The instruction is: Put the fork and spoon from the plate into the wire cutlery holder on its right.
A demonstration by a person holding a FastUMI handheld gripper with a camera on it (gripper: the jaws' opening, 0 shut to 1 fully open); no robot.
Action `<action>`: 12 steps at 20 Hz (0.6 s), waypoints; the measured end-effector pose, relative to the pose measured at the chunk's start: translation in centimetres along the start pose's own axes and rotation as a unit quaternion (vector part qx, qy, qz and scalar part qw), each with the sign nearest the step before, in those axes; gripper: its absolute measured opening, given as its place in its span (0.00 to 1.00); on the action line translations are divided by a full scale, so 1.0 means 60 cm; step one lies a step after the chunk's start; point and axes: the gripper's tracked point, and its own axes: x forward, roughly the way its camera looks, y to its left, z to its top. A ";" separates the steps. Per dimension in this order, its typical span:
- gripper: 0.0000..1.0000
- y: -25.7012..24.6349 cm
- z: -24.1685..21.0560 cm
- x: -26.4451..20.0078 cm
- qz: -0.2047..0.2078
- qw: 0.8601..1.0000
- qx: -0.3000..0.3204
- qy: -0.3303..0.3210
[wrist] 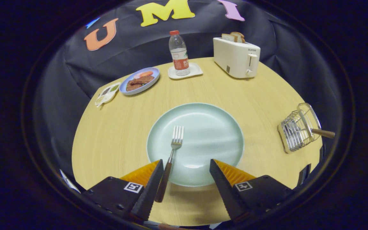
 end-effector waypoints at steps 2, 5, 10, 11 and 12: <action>0.84 0.014 -0.006 0.021 -0.008 1.000 -0.002 0.008; 0.74 0.013 -0.016 0.041 -0.020 1.000 -0.004 0.018; 0.46 0.004 -0.037 0.051 -0.019 0.999 -0.015 0.031; 0.42 0.000 -0.038 0.051 -0.020 0.999 -0.016 0.030; 0.39 -0.002 -0.040 0.052 -0.017 0.999 -0.018 0.035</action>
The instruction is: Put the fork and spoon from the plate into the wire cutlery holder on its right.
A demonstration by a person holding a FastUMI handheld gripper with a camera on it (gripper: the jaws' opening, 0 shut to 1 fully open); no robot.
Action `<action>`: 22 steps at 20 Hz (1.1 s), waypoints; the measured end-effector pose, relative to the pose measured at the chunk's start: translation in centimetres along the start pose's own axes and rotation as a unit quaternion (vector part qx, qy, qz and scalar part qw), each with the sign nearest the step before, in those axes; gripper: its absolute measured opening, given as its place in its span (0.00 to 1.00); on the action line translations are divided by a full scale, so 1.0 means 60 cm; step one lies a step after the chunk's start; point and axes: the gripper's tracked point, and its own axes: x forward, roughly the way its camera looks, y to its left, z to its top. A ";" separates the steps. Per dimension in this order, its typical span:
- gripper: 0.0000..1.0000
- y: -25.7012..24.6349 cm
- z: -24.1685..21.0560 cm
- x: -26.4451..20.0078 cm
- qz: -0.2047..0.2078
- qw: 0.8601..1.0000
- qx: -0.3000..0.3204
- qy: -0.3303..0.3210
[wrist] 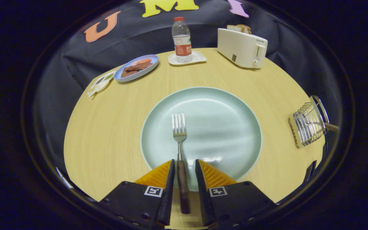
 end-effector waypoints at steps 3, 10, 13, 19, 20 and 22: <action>0.16 -0.014 -0.006 -0.004 0.004 1.000 -0.016 0.013; 0.05 -0.071 0.013 -0.082 0.022 0.997 -0.073 0.004; 0.05 -0.118 0.025 -0.128 0.022 0.996 -0.084 -0.005; 0.05 -0.230 0.055 -0.209 0.028 0.996 -0.082 -0.032; 0.05 -0.251 0.057 -0.220 0.028 0.996 -0.078 -0.035; 0.05 -0.295 0.061 -0.239 0.024 0.996 -0.068 -0.044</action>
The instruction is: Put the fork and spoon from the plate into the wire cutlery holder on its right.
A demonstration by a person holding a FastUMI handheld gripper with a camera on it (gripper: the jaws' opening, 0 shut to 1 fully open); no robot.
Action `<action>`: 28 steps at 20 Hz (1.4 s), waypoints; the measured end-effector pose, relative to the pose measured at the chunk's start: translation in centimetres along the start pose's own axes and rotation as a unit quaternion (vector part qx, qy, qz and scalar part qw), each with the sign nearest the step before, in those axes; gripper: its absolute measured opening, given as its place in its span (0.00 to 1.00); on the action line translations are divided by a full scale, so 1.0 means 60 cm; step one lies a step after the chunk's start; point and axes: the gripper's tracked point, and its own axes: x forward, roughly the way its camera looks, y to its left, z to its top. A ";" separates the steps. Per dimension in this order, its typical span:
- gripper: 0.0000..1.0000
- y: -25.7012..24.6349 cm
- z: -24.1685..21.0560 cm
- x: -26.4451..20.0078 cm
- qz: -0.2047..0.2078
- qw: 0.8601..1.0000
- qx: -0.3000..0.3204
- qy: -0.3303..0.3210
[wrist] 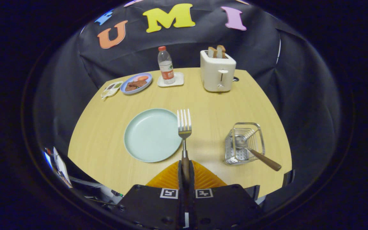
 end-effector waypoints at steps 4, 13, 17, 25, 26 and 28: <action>0.05 -0.076 0.000 -0.020 -0.017 1.000 0.024 -0.008; 0.06 -0.160 -0.019 -0.034 -0.042 0.996 0.068 0.042; 0.09 -0.171 -0.009 -0.028 -0.040 0.994 0.079 0.060; 0.08 -0.164 0.046 -0.039 -0.038 0.996 0.072 0.022; 0.08 -0.154 0.054 -0.045 -0.030 0.997 0.069 0.009; 0.19 -0.138 0.076 -0.065 -0.029 0.998 0.055 -0.023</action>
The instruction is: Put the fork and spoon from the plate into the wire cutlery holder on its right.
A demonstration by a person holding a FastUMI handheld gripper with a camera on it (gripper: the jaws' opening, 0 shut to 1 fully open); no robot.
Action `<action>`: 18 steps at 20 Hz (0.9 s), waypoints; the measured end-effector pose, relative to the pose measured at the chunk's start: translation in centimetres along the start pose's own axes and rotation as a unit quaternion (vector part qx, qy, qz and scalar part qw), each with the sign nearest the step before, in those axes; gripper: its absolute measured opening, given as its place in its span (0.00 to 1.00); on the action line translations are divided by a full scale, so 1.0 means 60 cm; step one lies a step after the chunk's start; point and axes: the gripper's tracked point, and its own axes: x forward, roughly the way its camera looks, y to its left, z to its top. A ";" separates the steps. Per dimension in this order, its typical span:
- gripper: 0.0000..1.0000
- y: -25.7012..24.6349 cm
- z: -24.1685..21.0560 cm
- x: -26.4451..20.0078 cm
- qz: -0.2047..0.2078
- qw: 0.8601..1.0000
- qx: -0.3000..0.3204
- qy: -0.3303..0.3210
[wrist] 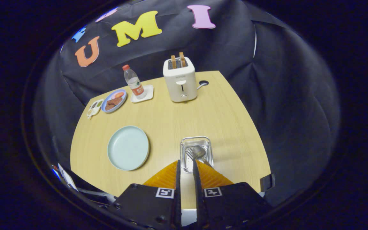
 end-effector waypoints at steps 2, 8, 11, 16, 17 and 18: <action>0.28 0.017 0.019 -0.020 -0.009 0.999 -0.018 -0.032; 0.48 0.113 0.093 -0.116 0.004 0.991 -0.034 -0.133; 0.65 0.168 0.128 -0.178 0.020 0.979 -0.035 -0.200; 0.90 0.255 0.172 -0.268 0.054 0.953 -0.066 -0.292; 0.93 0.272 0.179 -0.287 0.059 0.947 -0.070 -0.307; 0.96 0.284 0.188 -0.306 0.063 0.941 -0.074 -0.324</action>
